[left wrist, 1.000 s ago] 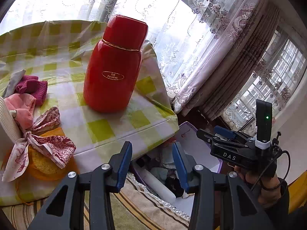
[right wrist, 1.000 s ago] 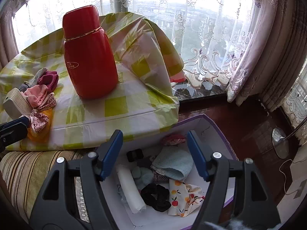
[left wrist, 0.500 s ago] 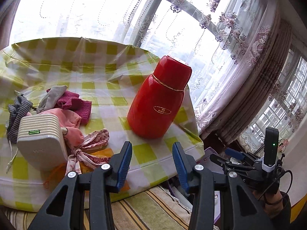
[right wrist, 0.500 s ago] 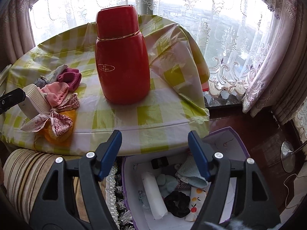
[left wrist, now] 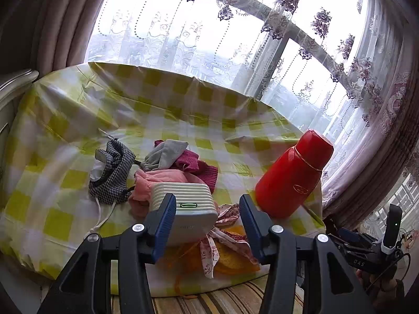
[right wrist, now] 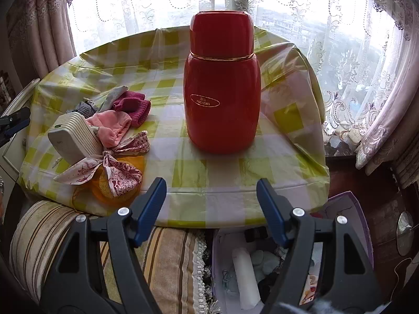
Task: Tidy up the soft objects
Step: 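Lift both open grippers out of the box and move back over the table, then grasp the houndstooth cap with the left gripper while the right gripper grasps the magenta knit mitten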
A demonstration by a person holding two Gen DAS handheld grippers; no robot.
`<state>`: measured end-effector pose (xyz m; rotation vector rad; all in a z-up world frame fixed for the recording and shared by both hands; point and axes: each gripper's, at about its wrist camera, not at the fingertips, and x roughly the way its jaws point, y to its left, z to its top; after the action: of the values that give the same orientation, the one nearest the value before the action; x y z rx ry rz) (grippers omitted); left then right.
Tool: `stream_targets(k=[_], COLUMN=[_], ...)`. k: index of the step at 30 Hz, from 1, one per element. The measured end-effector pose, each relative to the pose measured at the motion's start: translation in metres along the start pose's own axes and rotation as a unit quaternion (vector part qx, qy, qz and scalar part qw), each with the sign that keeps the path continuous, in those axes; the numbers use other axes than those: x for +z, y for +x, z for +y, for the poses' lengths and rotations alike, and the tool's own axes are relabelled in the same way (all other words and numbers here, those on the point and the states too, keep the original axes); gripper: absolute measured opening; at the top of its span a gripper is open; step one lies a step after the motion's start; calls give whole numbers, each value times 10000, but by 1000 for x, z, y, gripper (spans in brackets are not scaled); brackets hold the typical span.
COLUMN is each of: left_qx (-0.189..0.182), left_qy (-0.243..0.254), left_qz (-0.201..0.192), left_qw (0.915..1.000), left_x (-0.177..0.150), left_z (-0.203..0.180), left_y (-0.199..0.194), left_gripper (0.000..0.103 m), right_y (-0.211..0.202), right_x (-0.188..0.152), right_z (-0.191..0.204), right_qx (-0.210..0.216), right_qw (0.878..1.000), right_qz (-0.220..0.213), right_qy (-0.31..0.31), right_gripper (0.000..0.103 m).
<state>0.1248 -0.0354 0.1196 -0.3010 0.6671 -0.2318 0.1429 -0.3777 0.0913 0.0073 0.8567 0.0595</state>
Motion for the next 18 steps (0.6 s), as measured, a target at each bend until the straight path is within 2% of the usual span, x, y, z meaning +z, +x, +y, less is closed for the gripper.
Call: stream_targets(k=[6, 10, 18], left_qx=[345, 497, 740], left_qy=[-163, -299, -510], left_qz=[-25, -19, -19], left_qw=[9993, 9983, 9959], left_x=[0, 1, 8], left_z=[31, 49, 80], left_y=[-4, -4, 4], left_gripper=[52, 52, 52], right_y=[10, 19, 40], right_x=[5, 10, 31], right_z=[26, 40, 62], right_qx=[198, 515, 810], right_qw=[9993, 9977, 9948], right_qz=[50, 72, 95], right_qy=[-324, -427, -610], right_gripper=[74, 74, 74])
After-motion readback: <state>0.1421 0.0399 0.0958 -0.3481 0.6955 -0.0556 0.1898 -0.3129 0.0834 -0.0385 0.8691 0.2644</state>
